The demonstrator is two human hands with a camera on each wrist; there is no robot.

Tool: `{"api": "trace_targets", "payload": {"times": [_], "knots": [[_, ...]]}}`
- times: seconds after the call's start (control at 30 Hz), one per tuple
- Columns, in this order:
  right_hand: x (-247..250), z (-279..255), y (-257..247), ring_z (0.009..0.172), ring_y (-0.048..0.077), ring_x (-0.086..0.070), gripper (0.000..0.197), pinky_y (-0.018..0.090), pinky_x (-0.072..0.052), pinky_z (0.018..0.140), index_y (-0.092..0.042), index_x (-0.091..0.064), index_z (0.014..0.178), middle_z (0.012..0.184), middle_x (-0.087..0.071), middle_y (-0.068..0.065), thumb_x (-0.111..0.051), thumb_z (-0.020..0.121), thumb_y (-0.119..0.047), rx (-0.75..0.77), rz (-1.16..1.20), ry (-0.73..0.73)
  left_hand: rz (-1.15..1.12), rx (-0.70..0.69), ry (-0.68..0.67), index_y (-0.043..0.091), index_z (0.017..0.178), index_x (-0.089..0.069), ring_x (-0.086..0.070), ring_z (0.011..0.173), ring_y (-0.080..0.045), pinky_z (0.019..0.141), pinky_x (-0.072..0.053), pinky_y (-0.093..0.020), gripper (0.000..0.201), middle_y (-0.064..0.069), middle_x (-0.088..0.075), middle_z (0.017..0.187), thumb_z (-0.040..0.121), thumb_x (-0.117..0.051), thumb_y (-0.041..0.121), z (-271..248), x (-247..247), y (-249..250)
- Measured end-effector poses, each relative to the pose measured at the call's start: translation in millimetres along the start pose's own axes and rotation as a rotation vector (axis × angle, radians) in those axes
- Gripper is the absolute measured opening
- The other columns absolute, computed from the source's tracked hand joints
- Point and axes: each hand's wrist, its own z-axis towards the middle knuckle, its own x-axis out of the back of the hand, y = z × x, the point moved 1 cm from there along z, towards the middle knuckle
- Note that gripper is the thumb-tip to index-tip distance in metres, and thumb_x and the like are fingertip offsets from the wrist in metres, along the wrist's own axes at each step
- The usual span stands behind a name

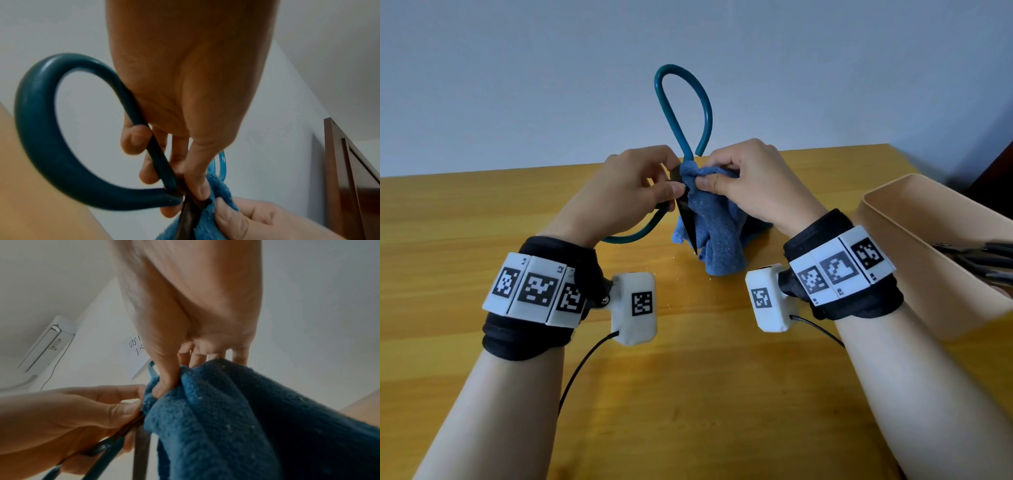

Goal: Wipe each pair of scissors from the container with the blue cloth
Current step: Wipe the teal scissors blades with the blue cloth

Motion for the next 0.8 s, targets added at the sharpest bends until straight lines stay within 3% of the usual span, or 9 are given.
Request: {"api": "trace_targets", "payload": {"times": [0.07,0.13,0.23,0.33,0.43,0.53,0.63,0.7,0.8], "knots": [[3,0,3,0.060,0.005,-0.053,0.024,0.014,-0.037,0.051,-0.011,-0.075,0.081,0.069,-0.067,0.003,-0.076,0.085,-0.034,-0.035,0.032,0.039,-0.037,0.002,0.002,0.026,0.091,-0.061,-0.062,0.066,-0.009,0.079,-0.052,-0.040,0.008,0.004,-0.073,0.073,0.097,-0.066,0.025,-1,4,0],[5,0,6,0.055,0.003,-0.046,0.032,0.013,-0.031,0.049,-0.007,-0.073,0.077,0.063,-0.060,0.004,-0.077,0.084,-0.039,-0.072,0.067,0.071,-0.063,0.003,0.004,0.022,0.094,-0.064,-0.065,0.071,-0.018,0.081,-0.054,-0.044,0.004,0.003,-0.073,0.074,0.097,-0.066,0.024,-3,6,0],[5,0,7,0.070,0.018,-0.061,0.019,0.025,-0.045,0.063,-0.007,-0.076,0.088,0.081,-0.072,0.016,-0.069,0.092,-0.025,-0.086,0.099,0.007,-0.052,0.005,0.017,0.024,0.093,-0.064,-0.065,0.071,-0.017,0.083,-0.055,-0.046,0.004,0.001,-0.073,0.075,0.096,-0.067,0.024,-3,6,-2],[6,0,9,0.091,0.022,-0.071,0.018,0.035,-0.055,0.083,-0.013,-0.077,0.104,0.094,-0.076,0.011,-0.062,0.095,-0.012,-0.102,0.101,-0.032,-0.049,0.015,0.016,0.028,0.091,-0.062,-0.062,0.066,-0.008,0.083,-0.055,-0.044,0.008,0.003,-0.074,0.076,0.096,-0.067,0.024,-3,7,-6],[6,0,9,0.091,0.022,-0.071,0.015,0.037,-0.056,0.083,-0.013,-0.078,0.102,0.092,-0.077,0.010,-0.065,0.094,-0.015,-0.103,0.106,-0.006,-0.057,0.022,0.014,0.026,0.091,-0.063,-0.064,0.069,-0.012,0.082,-0.054,-0.042,0.006,0.003,-0.074,0.076,0.096,-0.067,0.024,-3,9,-8],[8,0,10,0.084,0.030,-0.070,0.020,0.041,-0.056,0.074,-0.004,-0.075,0.089,0.086,-0.075,0.015,-0.073,0.089,-0.024,-0.114,0.160,0.062,-0.081,0.024,0.020,0.024,0.091,-0.064,-0.063,0.070,-0.021,0.069,-0.052,-0.031,0.006,0.003,-0.073,0.074,0.096,-0.068,0.024,-2,11,-9],[9,0,10,0.075,0.028,-0.069,0.031,0.041,-0.055,0.068,0.001,-0.072,0.084,0.084,-0.073,0.016,-0.078,0.084,-0.029,-0.134,0.238,0.124,-0.119,0.025,0.031,0.024,0.091,-0.063,-0.058,0.065,-0.013,0.055,-0.041,-0.011,0.007,0.002,-0.074,0.075,0.096,-0.067,0.025,-4,14,-9],[7,1,9,0.073,0.022,-0.069,0.029,0.039,-0.056,0.068,0.000,-0.072,0.085,0.083,-0.074,0.013,-0.078,0.085,-0.028,-0.140,0.264,0.141,-0.136,0.025,0.039,0.024,0.091,-0.063,-0.057,0.063,-0.011,0.053,-0.040,-0.008,0.007,0.001,-0.074,0.075,0.096,-0.067,0.024,-4,15,-9],[4,1,9,0.084,0.029,-0.073,0.024,0.045,-0.058,0.075,0.000,-0.073,0.088,0.087,-0.076,0.014,-0.074,0.089,-0.024,-0.161,0.335,0.163,-0.154,0.020,0.048,0.021,0.093,-0.064,-0.057,0.063,-0.011,0.054,-0.040,-0.009,0.005,0.000,-0.074,0.075,0.097,-0.067,0.024,-3,15,-9]]}}
